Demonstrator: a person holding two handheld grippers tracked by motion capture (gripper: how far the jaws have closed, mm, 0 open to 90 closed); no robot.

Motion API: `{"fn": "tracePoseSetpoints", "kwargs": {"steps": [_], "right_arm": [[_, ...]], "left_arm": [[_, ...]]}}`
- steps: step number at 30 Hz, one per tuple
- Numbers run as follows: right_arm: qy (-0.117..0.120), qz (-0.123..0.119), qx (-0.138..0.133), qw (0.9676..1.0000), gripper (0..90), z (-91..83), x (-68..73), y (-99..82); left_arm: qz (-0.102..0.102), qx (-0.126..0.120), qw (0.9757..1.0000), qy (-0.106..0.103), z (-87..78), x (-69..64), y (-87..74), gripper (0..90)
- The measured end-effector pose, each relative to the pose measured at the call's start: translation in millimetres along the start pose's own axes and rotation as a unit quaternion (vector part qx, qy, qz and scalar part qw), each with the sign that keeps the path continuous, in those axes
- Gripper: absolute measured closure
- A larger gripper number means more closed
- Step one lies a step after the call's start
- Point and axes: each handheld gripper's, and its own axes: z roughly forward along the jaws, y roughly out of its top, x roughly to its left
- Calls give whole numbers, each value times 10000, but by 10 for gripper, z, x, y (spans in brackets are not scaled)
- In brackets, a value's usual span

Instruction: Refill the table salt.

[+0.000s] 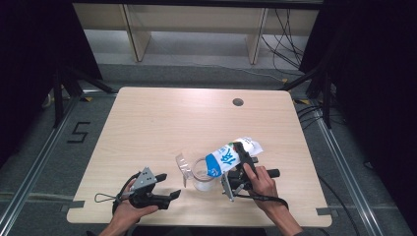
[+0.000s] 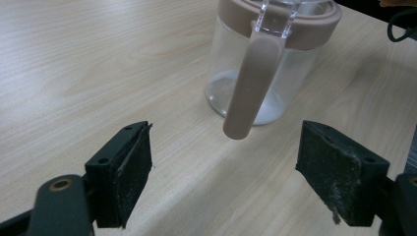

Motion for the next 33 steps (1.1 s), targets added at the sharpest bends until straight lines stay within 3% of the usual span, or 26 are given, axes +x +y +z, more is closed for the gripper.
{"fn": "tracePoseSetpoints", "kwargs": {"steps": [13, 15, 16, 33], "right_arm": [[-83, -69, 28, 9999, 536, -12, -9, 4], [-109, -324, -10, 9994, 536, -13, -40, 13], [-86, -97, 39, 9999, 536, -17, -9, 7], [-86, -127, 8, 9999, 540, -14, -9, 7]], "left_arm": [[-24, 18, 10000, 9, -3, 0, 0, 204], [-25, 15, 10000, 9, -2, -1, 0, 204], [-17, -6, 10000, -12, 2, -1, 1, 204], [-62, -18, 10000, 9, 4, -7, -1, 204]]}}
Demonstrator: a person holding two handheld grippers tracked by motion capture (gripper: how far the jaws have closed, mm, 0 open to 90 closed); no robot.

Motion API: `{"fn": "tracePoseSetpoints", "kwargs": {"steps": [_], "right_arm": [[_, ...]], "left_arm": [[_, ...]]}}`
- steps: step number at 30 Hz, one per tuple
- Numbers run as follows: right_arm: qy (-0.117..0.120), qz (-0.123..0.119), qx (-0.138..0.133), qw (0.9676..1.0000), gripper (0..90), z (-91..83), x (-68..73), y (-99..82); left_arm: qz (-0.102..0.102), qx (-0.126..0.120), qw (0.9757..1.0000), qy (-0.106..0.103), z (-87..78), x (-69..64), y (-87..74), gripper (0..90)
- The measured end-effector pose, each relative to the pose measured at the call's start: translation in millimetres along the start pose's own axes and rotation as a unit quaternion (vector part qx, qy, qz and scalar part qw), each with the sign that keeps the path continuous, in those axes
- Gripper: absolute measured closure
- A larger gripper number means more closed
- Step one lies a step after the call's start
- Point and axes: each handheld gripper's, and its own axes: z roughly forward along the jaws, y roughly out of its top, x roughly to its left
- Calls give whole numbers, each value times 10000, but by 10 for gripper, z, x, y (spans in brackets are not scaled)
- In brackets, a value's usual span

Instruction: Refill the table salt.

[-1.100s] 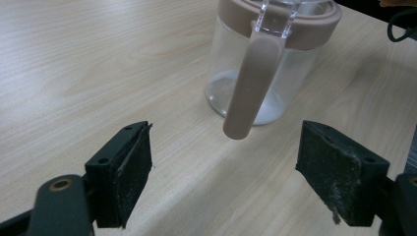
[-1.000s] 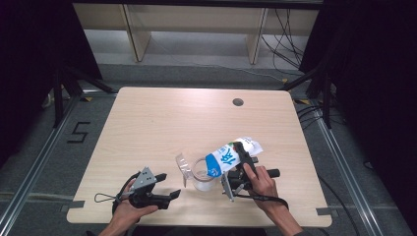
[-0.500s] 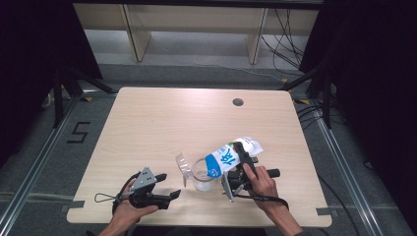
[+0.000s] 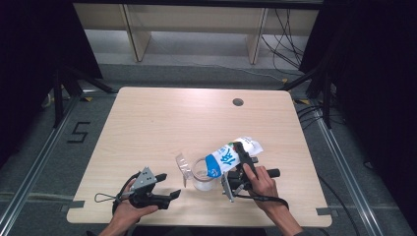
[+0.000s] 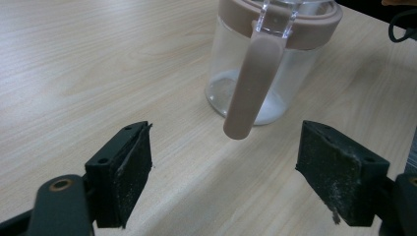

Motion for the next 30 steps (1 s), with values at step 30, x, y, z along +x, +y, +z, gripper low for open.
{"fn": "tracePoseSetpoints", "kwargs": {"steps": [30], "right_arm": [[-91, -76, -23, 9999, 545, -4, -20, -2]], "left_arm": [[7, 17, 10000, -8, -1, 2, 0, 203]]}}
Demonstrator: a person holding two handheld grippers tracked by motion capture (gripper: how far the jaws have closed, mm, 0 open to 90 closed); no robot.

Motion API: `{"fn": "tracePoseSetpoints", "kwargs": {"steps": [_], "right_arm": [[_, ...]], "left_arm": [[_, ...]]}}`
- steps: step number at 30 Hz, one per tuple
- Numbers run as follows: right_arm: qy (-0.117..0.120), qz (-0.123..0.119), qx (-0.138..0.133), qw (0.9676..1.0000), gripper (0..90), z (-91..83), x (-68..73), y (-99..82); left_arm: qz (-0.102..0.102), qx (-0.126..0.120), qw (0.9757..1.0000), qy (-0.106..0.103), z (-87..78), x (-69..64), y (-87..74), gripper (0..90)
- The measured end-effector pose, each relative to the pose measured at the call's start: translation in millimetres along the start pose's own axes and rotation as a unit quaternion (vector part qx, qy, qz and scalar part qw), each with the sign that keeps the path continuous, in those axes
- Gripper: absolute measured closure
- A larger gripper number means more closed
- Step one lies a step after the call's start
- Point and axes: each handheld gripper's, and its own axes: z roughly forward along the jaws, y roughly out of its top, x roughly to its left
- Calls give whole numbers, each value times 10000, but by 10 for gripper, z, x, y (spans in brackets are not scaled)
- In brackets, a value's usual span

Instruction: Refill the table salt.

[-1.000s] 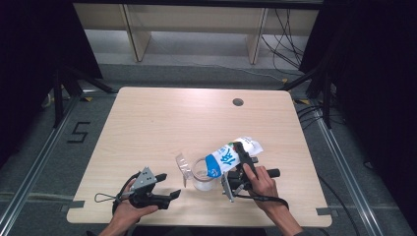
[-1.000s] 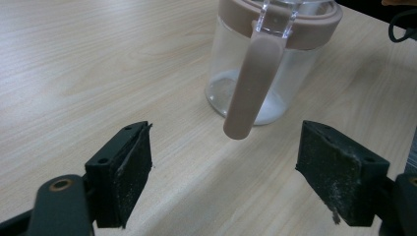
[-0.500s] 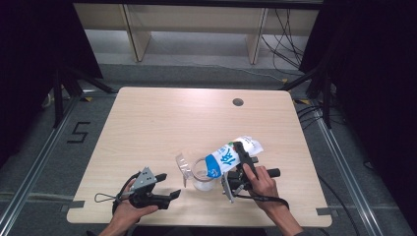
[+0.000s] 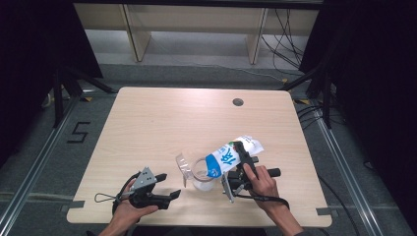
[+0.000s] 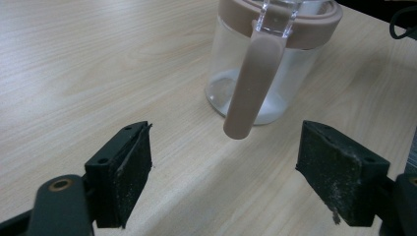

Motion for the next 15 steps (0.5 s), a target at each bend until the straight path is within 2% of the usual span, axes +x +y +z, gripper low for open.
{"fn": "tracePoseSetpoints", "kwargs": {"steps": [2, 4, 6, 8, 9, 10, 12, 14, 15], "right_arm": [[-9, -25, 12, 10000, 545, -2, 0, 1], [-36, -281, -26, 9996, 546, -4, -37, 12], [-31, -163, 2, 9999, 547, -6, -22, 8], [-32, -203, 2, 9998, 547, -5, -26, 8], [1, -9, 18, 10000, 547, -3, -2, 0], [-7, -30, 11, 10000, 547, -3, -5, 1], [-41, -285, -19, 9996, 547, -5, -37, 12], [-37, -173, 1, 9998, 547, -7, -22, 10], [-43, -195, -1, 9998, 548, -8, -25, 11]], "left_arm": [[2, 16, 10000, 8, -2, -2, 1, 203], [22, 13, 10000, 13, -2, 1, -1, 202], [-3, 4, 10000, -3, 0, 0, 0, 202], [-4, -4, 10000, -1, 0, -1, 0, 203], [-6, -5, 10000, -3, 0, -2, 0, 203], [28, 27, 10000, 5, -4, 3, 0, 203], [22, 13, 10000, 11, -2, 1, -1, 203], [30, 30, 10000, 1, -4, 4, 1, 203], [0, 6, 10000, -4, 0, -1, 0, 203]]}}
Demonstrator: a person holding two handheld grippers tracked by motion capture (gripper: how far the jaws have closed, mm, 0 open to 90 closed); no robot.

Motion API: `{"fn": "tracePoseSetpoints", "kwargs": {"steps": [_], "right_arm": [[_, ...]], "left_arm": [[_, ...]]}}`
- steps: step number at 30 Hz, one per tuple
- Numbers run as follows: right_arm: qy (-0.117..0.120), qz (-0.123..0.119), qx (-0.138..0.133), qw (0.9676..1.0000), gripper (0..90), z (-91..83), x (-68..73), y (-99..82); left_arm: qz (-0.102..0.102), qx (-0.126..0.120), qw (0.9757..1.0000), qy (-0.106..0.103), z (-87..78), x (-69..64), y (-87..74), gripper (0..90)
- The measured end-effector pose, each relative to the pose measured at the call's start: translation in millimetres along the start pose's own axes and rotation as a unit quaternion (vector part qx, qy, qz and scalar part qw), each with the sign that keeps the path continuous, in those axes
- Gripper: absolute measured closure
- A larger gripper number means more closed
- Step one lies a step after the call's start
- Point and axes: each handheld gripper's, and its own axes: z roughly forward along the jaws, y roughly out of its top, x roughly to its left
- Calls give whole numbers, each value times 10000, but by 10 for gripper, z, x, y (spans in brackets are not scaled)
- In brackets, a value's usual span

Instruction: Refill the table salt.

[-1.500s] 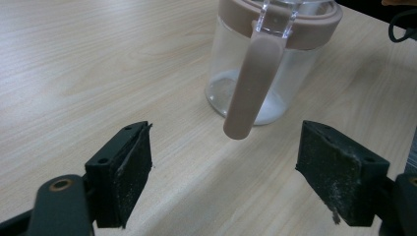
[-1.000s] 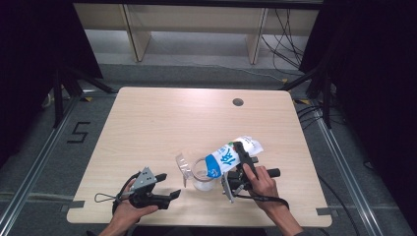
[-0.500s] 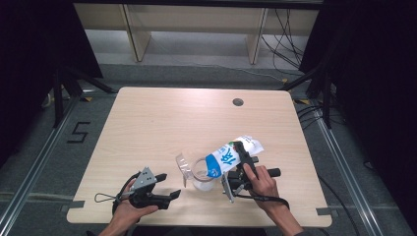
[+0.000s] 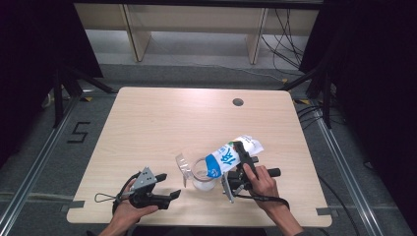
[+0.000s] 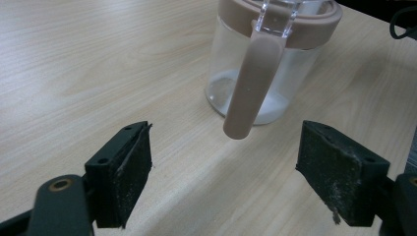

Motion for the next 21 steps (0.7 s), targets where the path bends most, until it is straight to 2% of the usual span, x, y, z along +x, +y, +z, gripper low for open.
{"fn": "tracePoseSetpoints", "kwargs": {"steps": [9, 10, 16, 18, 21], "right_arm": [[-21, -37, -1, 10000, 549, 0, -8, -2], [-3, 135, -2, 9999, 549, 4, 19, -8], [-2, 96, 22, 10000, 552, 0, 20, -4], [30, 188, 75, 9998, 552, -7, 33, -2], [-5, 140, 78, 9999, 554, -8, 30, 3]], "left_arm": [[21, 32, 10000, 28, -4, 1, 1, 203], [27, 34, 10000, 28, -4, 1, 1, 203], [17, 5, 10000, 16, 0, 1, -1, 203], [27, 36, 10000, 29, -4, 1, 1, 203], [18, 35, 10000, 25, -3, -1, 0, 203]]}}
